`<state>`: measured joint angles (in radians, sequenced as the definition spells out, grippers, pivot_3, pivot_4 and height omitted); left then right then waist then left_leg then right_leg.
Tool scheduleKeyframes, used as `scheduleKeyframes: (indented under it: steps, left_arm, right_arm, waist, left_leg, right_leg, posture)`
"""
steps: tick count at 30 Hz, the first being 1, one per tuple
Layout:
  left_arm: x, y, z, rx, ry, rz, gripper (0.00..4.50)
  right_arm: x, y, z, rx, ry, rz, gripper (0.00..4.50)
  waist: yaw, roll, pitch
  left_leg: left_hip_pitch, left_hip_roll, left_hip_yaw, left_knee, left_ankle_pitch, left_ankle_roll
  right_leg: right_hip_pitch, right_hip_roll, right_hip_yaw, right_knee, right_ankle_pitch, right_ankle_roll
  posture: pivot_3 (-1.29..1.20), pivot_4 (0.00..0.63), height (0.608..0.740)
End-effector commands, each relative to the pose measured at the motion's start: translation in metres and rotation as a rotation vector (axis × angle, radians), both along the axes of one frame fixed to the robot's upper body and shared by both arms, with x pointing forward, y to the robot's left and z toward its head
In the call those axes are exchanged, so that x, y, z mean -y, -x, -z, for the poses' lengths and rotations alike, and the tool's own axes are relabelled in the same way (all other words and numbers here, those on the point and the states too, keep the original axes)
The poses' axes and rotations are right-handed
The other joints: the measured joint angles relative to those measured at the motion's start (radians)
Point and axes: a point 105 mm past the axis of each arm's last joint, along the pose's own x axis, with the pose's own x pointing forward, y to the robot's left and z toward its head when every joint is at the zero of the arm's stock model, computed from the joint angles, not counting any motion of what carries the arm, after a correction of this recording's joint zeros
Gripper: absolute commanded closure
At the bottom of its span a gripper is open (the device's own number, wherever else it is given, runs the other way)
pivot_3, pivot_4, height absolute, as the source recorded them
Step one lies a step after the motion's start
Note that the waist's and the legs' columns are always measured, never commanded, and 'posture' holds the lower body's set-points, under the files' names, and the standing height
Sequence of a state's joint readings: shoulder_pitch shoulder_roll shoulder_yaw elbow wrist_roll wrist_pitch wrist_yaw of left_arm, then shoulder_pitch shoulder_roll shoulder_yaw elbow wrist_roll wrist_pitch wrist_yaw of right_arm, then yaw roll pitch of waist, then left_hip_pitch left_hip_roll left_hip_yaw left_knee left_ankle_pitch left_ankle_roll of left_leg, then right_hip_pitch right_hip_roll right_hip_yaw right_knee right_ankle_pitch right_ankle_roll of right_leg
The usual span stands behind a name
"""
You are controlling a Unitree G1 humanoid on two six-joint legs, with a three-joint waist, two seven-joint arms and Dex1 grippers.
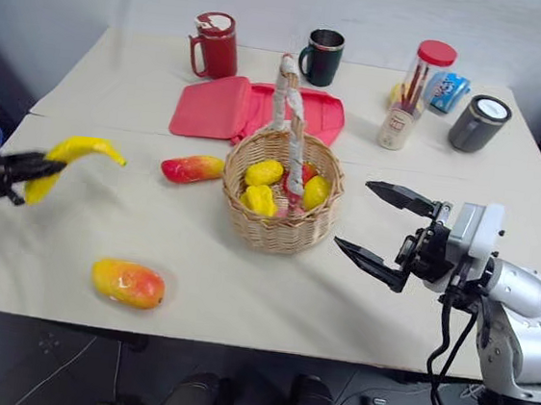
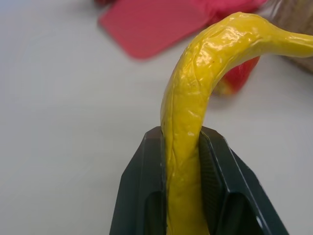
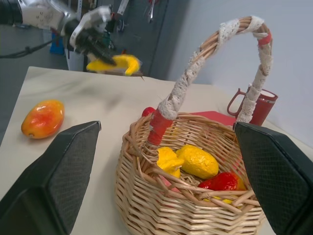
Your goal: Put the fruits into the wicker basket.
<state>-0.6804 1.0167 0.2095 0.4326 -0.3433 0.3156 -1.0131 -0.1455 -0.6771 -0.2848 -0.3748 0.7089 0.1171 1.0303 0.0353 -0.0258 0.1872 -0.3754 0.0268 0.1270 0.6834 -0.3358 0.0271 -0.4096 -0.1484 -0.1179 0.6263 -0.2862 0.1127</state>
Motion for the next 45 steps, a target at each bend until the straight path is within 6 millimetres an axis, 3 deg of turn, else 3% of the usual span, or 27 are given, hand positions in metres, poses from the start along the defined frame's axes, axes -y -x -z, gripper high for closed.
scheduleKeyframes:
  steps: [1, 6, 8, 11, 12, 17, 20, 21, 24, 27, 29, 31, 35, 37, 39, 41, 45]
  left_arm:
    - [0.068, -0.024, -0.019, 0.082, -0.109, 0.166, 3.96]
    - [0.154, -0.050, -0.016, 0.052, -0.173, 0.347, 3.96]
    - [0.175, -0.055, -0.013, 0.035, -0.184, 0.381, 3.96]
    - [0.192, -0.059, -0.015, 0.025, -0.159, 0.394, 3.96]
    - [0.197, -0.058, -0.018, 0.032, -0.128, 0.401, 3.25]
    - [0.205, -0.046, -0.013, 0.025, -0.129, 0.483, 1.74]
    - [0.186, -0.046, -0.021, 0.090, -0.086, 0.438, 0.85]
    - [0.166, -0.045, -0.025, 0.125, -0.056, 0.408, 0.57]
    - [0.116, -0.037, -0.027, 0.182, -0.010, 0.323, 0.57]
    - [0.053, -0.010, -0.007, 0.129, 0.013, 0.249, 0.57]
    - [0.013, 0.012, 0.014, 0.039, 0.001, 0.180, 0.06]
    - [-0.027, 0.034, 0.036, -0.050, -0.016, 0.077, 0.03]
    - [-0.099, 0.097, 0.088, -0.291, -0.063, -0.111, 0.03]
    - [-0.125, 0.123, 0.100, -0.359, -0.086, -0.209, 0.03]
    - [-0.139, 0.139, 0.104, -0.366, -0.092, -0.268, 0.03]
    - [-0.140, 0.148, 0.107, -0.358, -0.102, -0.258, 0.03]
    - [-0.105, 0.141, 0.095, -0.274, -0.074, -0.069, 0.03]
  right_arm:
    - [-0.001, 0.008, -0.011, 0.051, 0.004, 0.033, 0.00]
    - [-0.002, 0.013, -0.012, 0.058, 0.002, 0.069, 0.00]
    - [-0.001, 0.015, -0.010, 0.059, 0.000, 0.083, 0.00]
    - [-0.001, 0.018, -0.008, 0.061, -0.010, 0.105, 0.00]
    - [0.000, 0.018, -0.007, 0.061, -0.015, 0.116, 0.00]
    - [0.002, 0.020, 0.000, 0.050, -0.022, 0.135, 0.00]
    - [0.002, 0.020, 0.003, 0.050, -0.029, 0.130, 0.00]
    - [0.003, 0.019, 0.004, 0.047, -0.030, 0.116, 0.00]
    - [0.003, 0.017, 0.007, 0.043, -0.034, 0.075, 0.00]
    - [-0.003, 0.021, 0.006, 0.026, -0.060, -0.033, 0.00]
    - [-0.011, 0.026, 0.009, 0.000, -0.046, -0.131, 0.00]
    - [-0.020, 0.031, 0.013, -0.023, -0.021, -0.220, 0.00]
    - [-0.046, 0.034, 0.010, -0.062, -0.081, -0.350, 0.00]
    - [-0.059, 0.039, 0.013, -0.074, -0.053, -0.421, 0.00]
    - [-0.068, 0.041, 0.018, -0.076, -0.015, -0.461, 0.00]
    - [-0.075, 0.039, 0.021, -0.062, 0.020, -0.476, 0.00]
    - [-0.078, 0.030, 0.016, -0.046, 0.029, -0.467, 0.00]
  waist:
    - [0.008, 0.000, 0.000]
    - [0.003, 0.000, 0.000]
    - [-0.011, 0.000, 0.000]
    - [-0.030, 0.000, 0.000]
    - [-0.033, 0.000, 0.000]
    - [-0.035, 0.000, 0.000]
    - [-0.036, 0.000, 0.000]
    - [-0.038, 0.000, 0.000]
    - [-0.050, 0.000, 0.000]
    - [-0.064, 0.001, 0.001]
    - [-0.063, 0.001, 0.001]
    - [-0.062, 0.001, 0.001]
    - [-0.063, 0.001, 0.001]
    - [-0.060, 0.001, 0.001]
    - [-0.050, 0.001, 0.001]
    - [-0.040, 0.001, 0.001]
    - [-0.030, 0.001, 0.001]
  left_leg:
    - [0.000, -0.001, 0.000, 0.000, 0.000, 0.001]
    - [-0.001, -0.007, 0.004, 0.001, 0.001, 0.004]
    - [-0.002, -0.007, 0.005, 0.001, 0.001, 0.004]
    - [-0.003, -0.006, 0.006, -0.001, 0.001, 0.004]
    - [-0.003, -0.006, 0.006, -0.001, 0.001, 0.004]
    - [-0.003, -0.001, 0.005, 0.001, 0.001, 0.004]
    - [-0.002, 0.000, 0.005, 0.001, 0.001, 0.004]
    - [-0.002, 0.000, 0.005, 0.001, 0.001, 0.004]
    - [-0.002, 0.002, 0.006, 0.001, 0.001, 0.004]
    - [-0.001, 0.003, 0.006, 0.000, 0.001, 0.003]
    - [0.000, 0.003, 0.006, 0.000, 0.001, 0.003]
    - [-0.001, 0.003, 0.005, 0.000, 0.000, 0.003]
    - [0.000, 0.003, 0.005, 0.000, -0.001, 0.004]
    - [0.000, 0.003, 0.005, 0.000, -0.002, 0.003]
    - [-0.001, 0.003, 0.002, 0.000, -0.003, 0.003]
    - [-0.001, 0.003, 0.001, 0.000, -0.004, 0.002]
    - [-0.001, 0.003, 0.001, 0.000, -0.006, 0.002]
  right_leg:
    - [0.001, 0.000, 0.001, -0.001, 0.002, 0.002]
    - [0.000, 0.001, 0.003, -0.004, 0.005, 0.004]
    - [-0.001, 0.002, 0.003, -0.005, 0.005, 0.004]
    - [-0.003, 0.002, 0.002, -0.007, 0.005, 0.005]
    - [-0.003, 0.002, 0.002, -0.007, 0.005, 0.005]
    - [-0.002, 0.002, 0.002, -0.005, 0.005, 0.005]
    - [-0.002, 0.002, 0.002, -0.005, 0.005, 0.005]
    - [-0.002, 0.003, 0.002, -0.005, 0.005, 0.005]
    - [-0.002, 0.004, 0.003, -0.006, 0.005, 0.004]
    - [-0.002, 0.004, 0.003, -0.005, 0.005, 0.003]
    - [-0.002, 0.004, 0.002, -0.005, 0.004, 0.003]
    - [-0.002, 0.004, 0.002, -0.005, 0.004, 0.003]
    - [-0.002, 0.001, 0.001, -0.005, 0.004, 0.002]
    - [-0.003, 0.000, 0.001, -0.005, 0.003, 0.001]
    - [-0.002, -0.001, -0.002, -0.005, 0.002, -0.001]
    - [-0.002, -0.002, -0.003, -0.006, 0.002, -0.001]
    - [-0.002, -0.008, -0.004, -0.007, 0.002, -0.001]
  posture:
    - [0.00, 0.150, 0.740]
    - [0.00, 0.150, 0.740]
    - [0.00, 0.150, 0.740]
    - [0.00, 0.150, 0.740]
    - [0.00, 0.150, 0.740]
    - [0.00, 0.150, 0.740]
    - [0.00, 0.150, 0.740]
    - [0.00, 0.150, 0.740]
    - [0.00, 0.150, 0.740]
    - [0.00, 0.150, 0.740]
    - [0.00, 0.150, 0.740]
    - [0.00, 0.150, 0.740]
    - [0.00, 0.150, 0.740]
    - [0.00, 0.150, 0.740]
    - [0.00, 0.150, 0.740]
    - [0.00, 0.150, 0.740]
    - [0.00, 0.150, 0.740]
